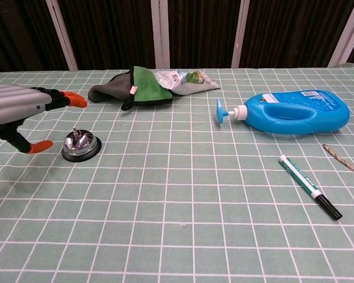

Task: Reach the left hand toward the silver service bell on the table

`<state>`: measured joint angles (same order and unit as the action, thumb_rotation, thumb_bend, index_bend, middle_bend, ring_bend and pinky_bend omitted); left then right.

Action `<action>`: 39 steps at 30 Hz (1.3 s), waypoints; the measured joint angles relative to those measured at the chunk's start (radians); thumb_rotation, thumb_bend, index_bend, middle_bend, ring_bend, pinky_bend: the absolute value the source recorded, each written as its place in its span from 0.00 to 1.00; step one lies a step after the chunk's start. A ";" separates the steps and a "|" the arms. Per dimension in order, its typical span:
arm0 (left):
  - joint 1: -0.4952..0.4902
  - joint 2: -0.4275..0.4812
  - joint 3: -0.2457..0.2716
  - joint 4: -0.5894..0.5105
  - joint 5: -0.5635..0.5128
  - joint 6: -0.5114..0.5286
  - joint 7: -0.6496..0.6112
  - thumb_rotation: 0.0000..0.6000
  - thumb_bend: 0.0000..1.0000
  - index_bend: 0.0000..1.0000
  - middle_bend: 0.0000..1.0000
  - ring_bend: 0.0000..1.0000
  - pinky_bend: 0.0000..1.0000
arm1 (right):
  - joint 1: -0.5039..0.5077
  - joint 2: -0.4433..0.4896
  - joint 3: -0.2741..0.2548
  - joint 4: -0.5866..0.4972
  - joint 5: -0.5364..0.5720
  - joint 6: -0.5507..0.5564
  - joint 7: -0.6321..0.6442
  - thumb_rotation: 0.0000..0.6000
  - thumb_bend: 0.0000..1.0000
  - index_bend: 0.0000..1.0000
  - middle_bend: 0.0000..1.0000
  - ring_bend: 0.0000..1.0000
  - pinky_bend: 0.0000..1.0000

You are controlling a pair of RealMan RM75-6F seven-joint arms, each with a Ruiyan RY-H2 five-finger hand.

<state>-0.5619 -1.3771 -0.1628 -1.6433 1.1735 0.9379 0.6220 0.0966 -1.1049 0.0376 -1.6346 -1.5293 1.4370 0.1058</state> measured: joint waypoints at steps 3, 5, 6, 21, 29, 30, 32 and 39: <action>-0.005 -0.015 0.015 0.010 -0.015 0.003 0.019 1.00 0.55 0.00 0.00 0.00 0.00 | 0.000 0.000 -0.001 0.000 -0.001 0.000 0.001 1.00 0.22 0.00 0.00 0.00 0.00; -0.005 -0.019 0.023 0.015 -0.019 0.012 0.022 1.00 0.55 0.00 0.00 0.00 0.00 | -0.001 0.000 0.000 0.000 0.000 0.001 0.001 1.00 0.22 0.00 0.00 0.00 0.00; -0.004 -0.019 0.024 0.018 -0.020 0.017 0.023 1.00 0.55 0.00 0.00 0.00 0.00 | -0.001 0.000 0.000 0.000 0.000 0.001 0.001 1.00 0.22 0.00 0.00 0.00 0.00; -0.025 -0.049 0.066 0.095 -0.063 -0.021 -0.006 1.00 0.58 0.00 0.00 0.00 0.00 | -0.002 0.000 -0.003 -0.004 -0.002 0.000 0.000 1.00 0.22 0.00 0.00 0.00 0.00; -0.034 -0.054 0.107 0.131 -0.103 -0.051 0.018 1.00 0.58 0.00 0.00 0.00 0.00 | -0.002 0.004 -0.004 -0.012 0.003 -0.005 0.013 1.00 0.22 0.00 0.00 0.00 0.00; -0.034 -0.053 0.106 0.131 -0.104 -0.047 0.017 1.00 0.58 0.00 0.00 0.00 0.00 | -0.001 0.005 -0.004 -0.012 0.003 -0.005 0.013 1.00 0.22 0.00 0.00 0.00 0.00; -0.034 -0.052 0.099 0.128 -0.101 -0.031 0.004 1.00 0.58 0.00 0.00 0.00 0.00 | -0.001 0.005 -0.004 -0.012 0.001 -0.004 0.012 1.00 0.22 0.00 0.00 0.00 0.00; -0.032 -0.041 0.046 0.092 -0.043 0.063 -0.069 1.00 0.45 0.00 0.00 0.00 0.00 | -0.002 0.004 -0.003 -0.009 0.002 -0.002 0.011 1.00 0.22 0.00 0.00 0.00 0.00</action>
<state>-0.5938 -1.4182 -0.1170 -1.5510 1.1302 1.0013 0.5528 0.0948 -1.1012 0.0348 -1.6440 -1.5273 1.4351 0.1165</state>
